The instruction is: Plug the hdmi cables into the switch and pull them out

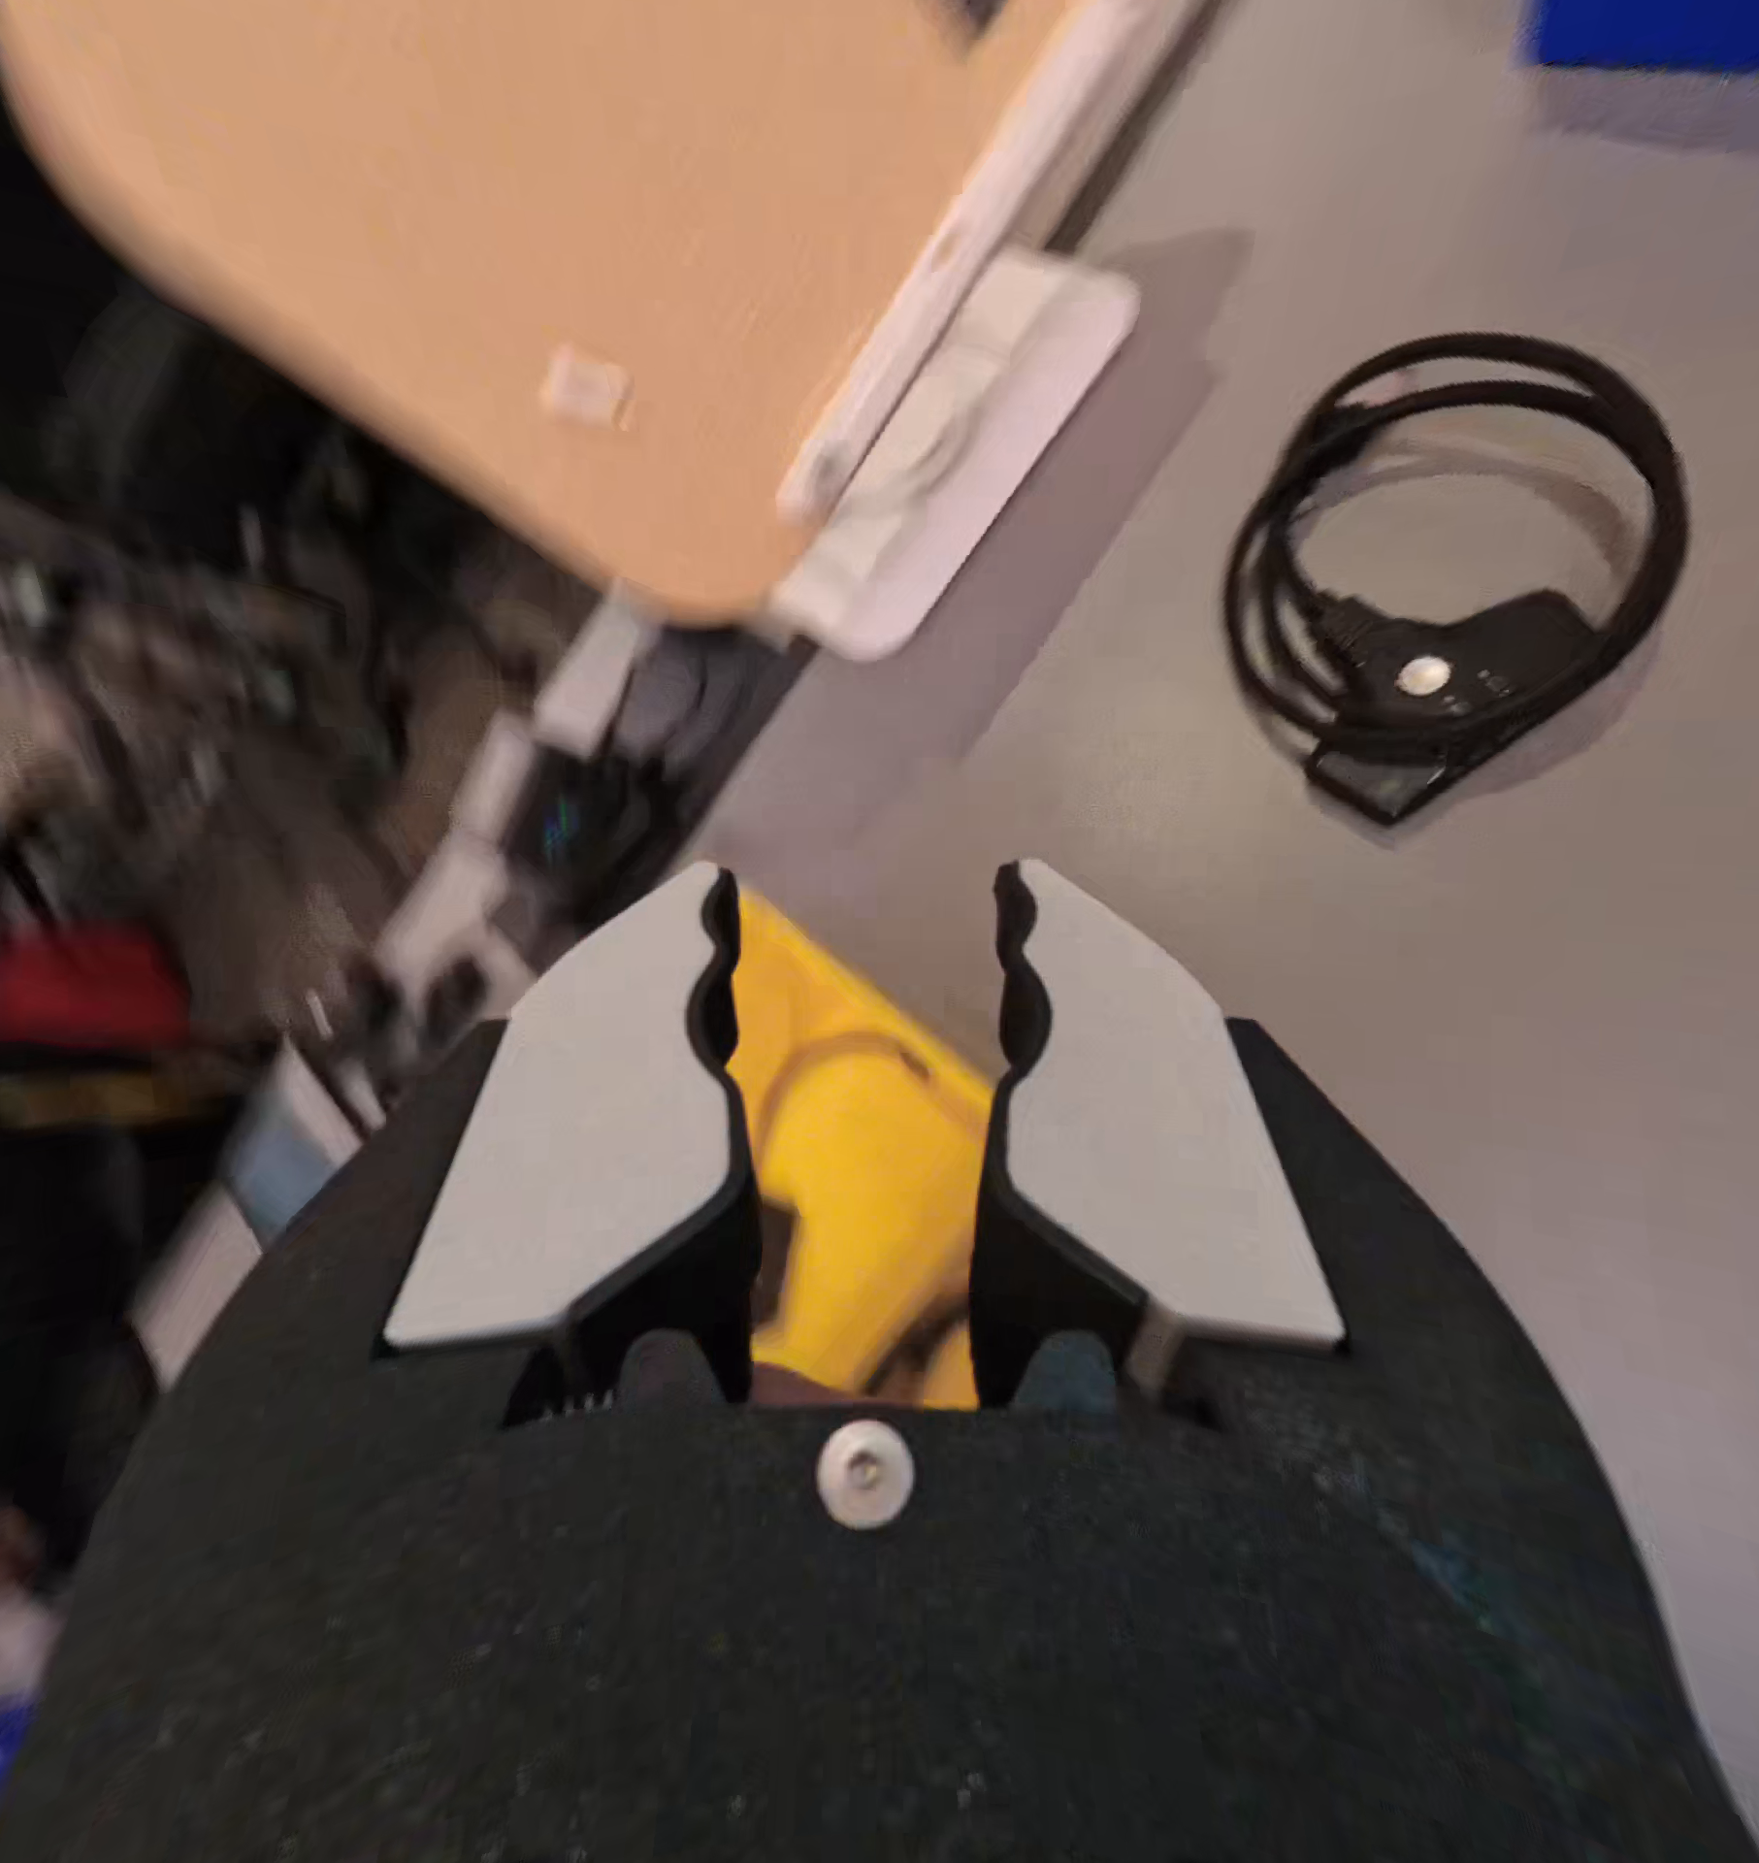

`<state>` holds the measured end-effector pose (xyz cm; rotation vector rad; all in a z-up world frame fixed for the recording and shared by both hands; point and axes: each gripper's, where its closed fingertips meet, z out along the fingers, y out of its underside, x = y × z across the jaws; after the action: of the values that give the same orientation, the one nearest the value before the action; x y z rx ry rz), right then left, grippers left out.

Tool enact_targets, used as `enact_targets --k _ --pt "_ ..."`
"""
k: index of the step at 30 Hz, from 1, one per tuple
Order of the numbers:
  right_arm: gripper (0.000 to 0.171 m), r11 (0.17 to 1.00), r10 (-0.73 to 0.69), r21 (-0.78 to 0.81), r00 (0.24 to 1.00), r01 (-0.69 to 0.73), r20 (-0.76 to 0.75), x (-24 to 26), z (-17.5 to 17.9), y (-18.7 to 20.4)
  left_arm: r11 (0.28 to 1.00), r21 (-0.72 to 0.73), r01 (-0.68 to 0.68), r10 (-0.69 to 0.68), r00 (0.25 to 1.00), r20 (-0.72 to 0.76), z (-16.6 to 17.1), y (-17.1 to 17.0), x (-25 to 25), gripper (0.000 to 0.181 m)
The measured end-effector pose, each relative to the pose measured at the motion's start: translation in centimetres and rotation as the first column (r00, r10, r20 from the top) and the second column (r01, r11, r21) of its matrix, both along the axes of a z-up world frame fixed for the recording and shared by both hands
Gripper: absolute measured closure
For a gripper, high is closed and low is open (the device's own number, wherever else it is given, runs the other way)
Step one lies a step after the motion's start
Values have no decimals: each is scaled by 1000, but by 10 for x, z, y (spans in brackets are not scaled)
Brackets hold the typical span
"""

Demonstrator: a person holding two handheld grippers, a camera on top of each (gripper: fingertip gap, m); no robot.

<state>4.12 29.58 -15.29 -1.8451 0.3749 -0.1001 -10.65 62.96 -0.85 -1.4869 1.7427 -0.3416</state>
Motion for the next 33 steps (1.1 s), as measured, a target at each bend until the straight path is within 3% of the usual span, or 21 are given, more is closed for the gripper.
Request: enact_targets --k 1,4,9,12,15,21,27,33 --pt "132 1000 4 -3 1000 -4 3 -1 0 1 991 -80 -103 103 995 3 -8 8 -28 132" --pt "132 1000 15 -17 1000 -15 19 -4 -2 4 927 -159 -339 338 941 -33 -41 28 -104 139" --pt "132 999 46 -23 999 -45 24 -12 -3 14 788 -275 -551 519 835 -184 -103 46 -164 149" --pt "132 998 65 -30 997 -64 41 -17 -2 21 675 -485 -556 524 824 -214 -127 35 -151 149" --pt "132 996 78 -40 995 -76 56 -22 -3 26 538 -712 -452 515 844 -147 -128 19 -119 148" --pt "132 996 73 -46 996 -70 59 -20 -4 22 431 -806 -405 579 810 -97 -140 14 -90 152" --pt "132 998 42 -47 997 -40 57 -12 -5 12 370 -859 -355 627 778 -52 -136 16 -89 166" --pt "132 999 29 -48 998 -26 58 -10 -5 4 445 -819 -362 626 780 -5 -112 7 -101 167"
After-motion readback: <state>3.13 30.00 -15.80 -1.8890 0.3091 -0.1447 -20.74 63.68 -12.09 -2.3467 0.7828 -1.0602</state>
